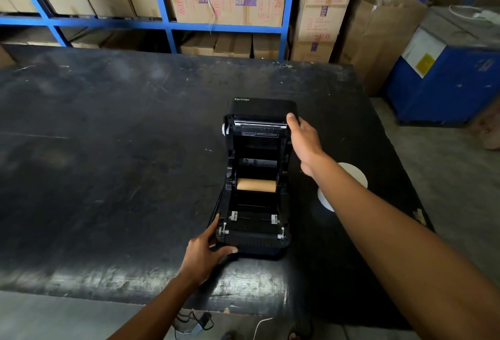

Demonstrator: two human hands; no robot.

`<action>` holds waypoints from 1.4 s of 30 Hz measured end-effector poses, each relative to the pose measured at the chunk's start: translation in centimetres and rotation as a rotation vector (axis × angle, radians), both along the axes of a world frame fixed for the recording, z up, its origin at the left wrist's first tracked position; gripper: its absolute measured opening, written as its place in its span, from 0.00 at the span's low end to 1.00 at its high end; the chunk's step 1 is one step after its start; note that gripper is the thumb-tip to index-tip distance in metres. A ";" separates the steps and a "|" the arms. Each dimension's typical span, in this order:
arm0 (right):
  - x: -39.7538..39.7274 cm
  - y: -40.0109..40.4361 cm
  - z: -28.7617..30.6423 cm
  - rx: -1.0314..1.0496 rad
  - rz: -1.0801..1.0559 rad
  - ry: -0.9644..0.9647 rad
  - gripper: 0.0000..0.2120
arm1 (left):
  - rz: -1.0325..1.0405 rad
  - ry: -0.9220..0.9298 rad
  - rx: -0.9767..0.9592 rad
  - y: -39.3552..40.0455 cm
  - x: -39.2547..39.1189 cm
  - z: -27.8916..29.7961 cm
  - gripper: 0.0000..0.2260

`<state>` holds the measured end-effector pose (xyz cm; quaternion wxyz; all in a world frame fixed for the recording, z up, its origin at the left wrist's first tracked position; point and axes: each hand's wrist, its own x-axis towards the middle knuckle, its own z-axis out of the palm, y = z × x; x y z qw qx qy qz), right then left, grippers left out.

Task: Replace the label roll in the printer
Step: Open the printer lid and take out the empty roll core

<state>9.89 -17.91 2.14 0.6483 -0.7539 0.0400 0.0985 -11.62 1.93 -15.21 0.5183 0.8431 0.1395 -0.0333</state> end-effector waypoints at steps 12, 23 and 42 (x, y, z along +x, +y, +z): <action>-4.8 -1.8 -7.6 -0.147 -0.042 -0.034 0.32 | 0.047 -0.112 0.012 3.5 3.4 5.1 0.19; -4.7 0.0 -10.4 -0.893 0.265 -0.161 0.16 | -0.212 0.038 0.444 0.8 13.1 6.0 0.21; -10.0 -14.1 -6.2 -0.173 -0.230 0.085 0.09 | -0.218 -0.163 -0.083 -8.2 11.3 12.3 0.15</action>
